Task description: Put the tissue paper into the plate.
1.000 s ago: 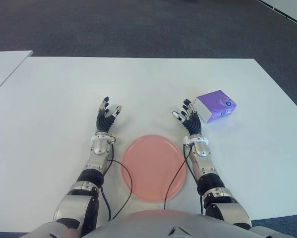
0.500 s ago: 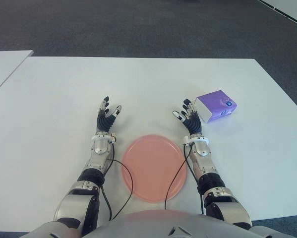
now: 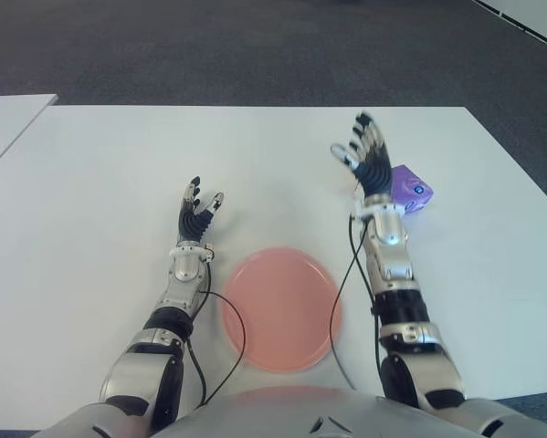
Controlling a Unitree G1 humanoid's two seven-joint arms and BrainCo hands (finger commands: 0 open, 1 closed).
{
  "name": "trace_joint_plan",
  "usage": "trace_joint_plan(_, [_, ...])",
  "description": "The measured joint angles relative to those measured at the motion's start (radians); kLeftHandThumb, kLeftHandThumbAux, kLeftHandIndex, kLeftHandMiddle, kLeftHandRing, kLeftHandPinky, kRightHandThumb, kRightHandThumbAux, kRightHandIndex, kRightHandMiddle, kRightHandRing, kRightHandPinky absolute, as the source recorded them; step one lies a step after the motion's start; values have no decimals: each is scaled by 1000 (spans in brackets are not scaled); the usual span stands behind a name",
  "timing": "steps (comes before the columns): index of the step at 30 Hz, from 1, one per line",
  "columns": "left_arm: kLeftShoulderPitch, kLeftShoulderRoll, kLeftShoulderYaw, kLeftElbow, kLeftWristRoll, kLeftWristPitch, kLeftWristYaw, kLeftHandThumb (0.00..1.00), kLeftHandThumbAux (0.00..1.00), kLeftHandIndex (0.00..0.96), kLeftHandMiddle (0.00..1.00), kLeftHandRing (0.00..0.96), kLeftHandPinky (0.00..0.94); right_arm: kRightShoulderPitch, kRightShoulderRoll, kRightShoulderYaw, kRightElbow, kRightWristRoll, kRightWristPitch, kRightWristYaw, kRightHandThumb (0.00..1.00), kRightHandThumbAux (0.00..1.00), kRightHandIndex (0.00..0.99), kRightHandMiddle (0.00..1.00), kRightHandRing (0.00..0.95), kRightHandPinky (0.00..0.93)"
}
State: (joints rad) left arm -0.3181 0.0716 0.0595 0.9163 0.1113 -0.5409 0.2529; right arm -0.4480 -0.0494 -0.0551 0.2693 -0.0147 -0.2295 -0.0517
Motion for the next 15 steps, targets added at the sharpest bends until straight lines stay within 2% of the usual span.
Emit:
trace_joint_plan(8, [-9, -4, -1, 10, 1, -5, 2, 57, 517, 0, 0, 0, 0, -146, -47, -9, -16, -4, 17, 13, 142, 638, 21, 0, 0, 0])
trace_joint_plan(12, [-10, -5, -1, 10, 3, -12, 4, 58, 498, 0, 0, 0, 0, -246, -114, -23, 75, 3, 3, 62, 158, 631, 22, 0, 0, 0])
trace_joint_plan(15, [-9, -6, -1, 10, 5, -14, 5, 62, 485, 0, 0, 0, 0, -321, -169, -33, 118, 9, 12, 106, 210, 593, 41, 0, 0, 0])
